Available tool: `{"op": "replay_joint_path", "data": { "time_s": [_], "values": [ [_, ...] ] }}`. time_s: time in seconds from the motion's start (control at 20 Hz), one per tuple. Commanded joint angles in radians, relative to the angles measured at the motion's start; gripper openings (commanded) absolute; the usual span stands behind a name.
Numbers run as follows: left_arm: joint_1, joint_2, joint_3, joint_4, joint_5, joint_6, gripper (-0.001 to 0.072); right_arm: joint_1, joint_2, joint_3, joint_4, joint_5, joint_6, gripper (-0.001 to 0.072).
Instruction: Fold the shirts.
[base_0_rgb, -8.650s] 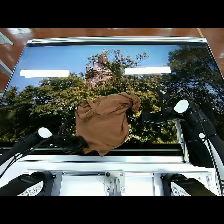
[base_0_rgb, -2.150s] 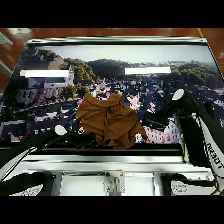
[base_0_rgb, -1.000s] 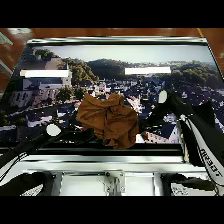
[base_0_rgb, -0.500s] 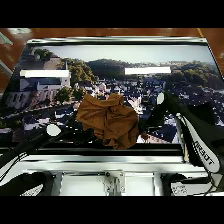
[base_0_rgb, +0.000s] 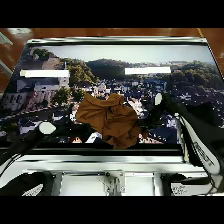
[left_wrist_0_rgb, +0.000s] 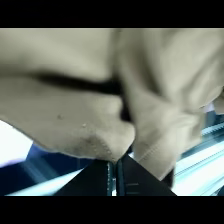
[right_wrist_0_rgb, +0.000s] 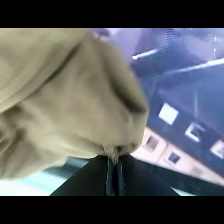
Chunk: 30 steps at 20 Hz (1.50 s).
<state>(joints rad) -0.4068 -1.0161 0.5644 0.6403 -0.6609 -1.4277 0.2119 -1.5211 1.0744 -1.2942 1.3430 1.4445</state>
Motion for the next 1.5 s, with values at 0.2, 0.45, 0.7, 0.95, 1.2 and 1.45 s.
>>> {"op": "replay_joint_path", "data": {
  "time_s": [0.2,0.45,0.7,0.95,1.2,1.45],
  "values": [
    [0.206,0.476,0.454,0.172,0.192,0.081,0.0043,-0.126,0.48,0.359,0.001,-0.066,0.101,0.0055],
    [0.413,0.568,0.772,0.175,0.199,0.081,0.0042,-0.229,0.672,0.599,0.003,-0.235,0.24,0.0054],
    [0.419,0.572,0.845,0.156,0.049,0.081,0.0042,-0.227,0.682,0.671,0.08,-0.179,0.237,0.0055],
    [0.418,0.625,0.853,0.148,-0.006,0.082,0.0043,-0.227,0.688,0.752,0.148,-0.157,0.198,0.0055],
    [0.419,0.703,0.853,0.264,-0.234,0.019,0.0043,-0.227,0.747,0.852,-0.014,0.011,0.193,0.0055],
    [0.419,0.706,0.853,0.412,-0.61,-0.084,0.0043,-0.227,0.777,0.851,-0.053,0.347,0.167,0.0055]
  ]
}}
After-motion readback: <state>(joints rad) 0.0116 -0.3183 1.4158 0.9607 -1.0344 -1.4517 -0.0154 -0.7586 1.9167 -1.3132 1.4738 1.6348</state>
